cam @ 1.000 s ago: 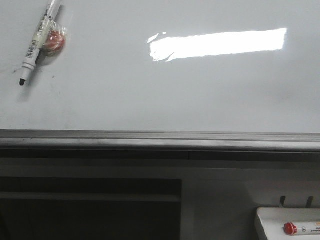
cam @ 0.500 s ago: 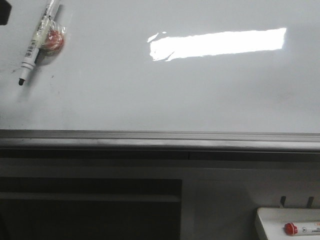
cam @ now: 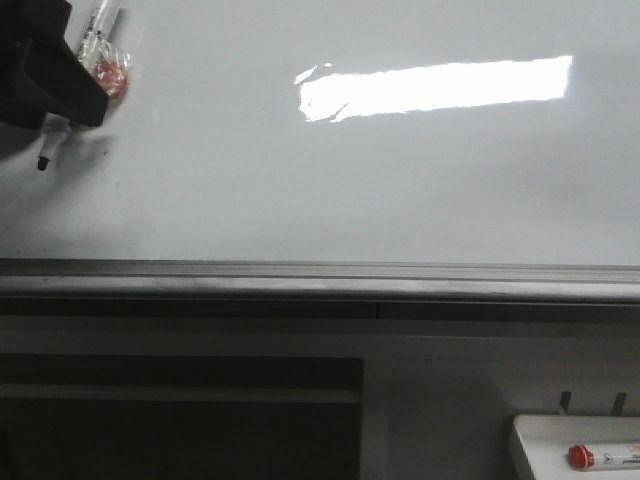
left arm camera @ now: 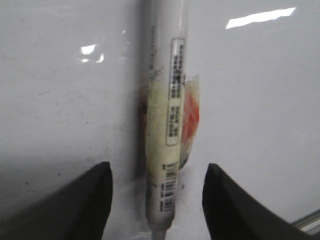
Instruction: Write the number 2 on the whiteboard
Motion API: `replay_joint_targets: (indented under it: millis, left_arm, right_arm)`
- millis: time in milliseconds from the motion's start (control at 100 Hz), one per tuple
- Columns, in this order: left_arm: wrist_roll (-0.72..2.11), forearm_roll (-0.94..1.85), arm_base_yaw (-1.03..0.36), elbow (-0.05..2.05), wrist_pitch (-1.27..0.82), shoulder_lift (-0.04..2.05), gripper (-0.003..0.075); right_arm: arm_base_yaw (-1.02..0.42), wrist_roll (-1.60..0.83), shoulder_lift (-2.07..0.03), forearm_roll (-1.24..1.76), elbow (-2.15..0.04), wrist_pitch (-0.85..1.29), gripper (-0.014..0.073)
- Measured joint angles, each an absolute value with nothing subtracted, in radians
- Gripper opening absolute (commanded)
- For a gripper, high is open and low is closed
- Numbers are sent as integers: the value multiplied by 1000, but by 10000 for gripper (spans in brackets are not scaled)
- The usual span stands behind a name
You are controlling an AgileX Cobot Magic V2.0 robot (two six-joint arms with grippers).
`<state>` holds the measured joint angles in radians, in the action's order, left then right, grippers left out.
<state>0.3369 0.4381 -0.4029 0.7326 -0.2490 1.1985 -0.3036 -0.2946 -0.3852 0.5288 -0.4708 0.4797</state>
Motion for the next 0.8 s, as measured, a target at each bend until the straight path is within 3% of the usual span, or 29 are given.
replay_joint_targets:
  millis: [70, 230, 530, 800]
  left_arm:
    - [337, 440, -405, 735, -240, 1214, 221]
    - [337, 446, -409, 739, -228, 1238, -18]
    - [386, 433, -433, 778, -350, 1167, -20]
    - [882, 412, -647, 860, -641, 949, -20]
  right_arm:
    - [-304, -295, -385, 529, -471, 480, 377]
    - [-304, -295, -385, 529, -471, 480, 377]
    - [-304, -329, -385, 545, -507, 549, 377]
    - [-332, -873, -521, 846, -690, 744, 377]
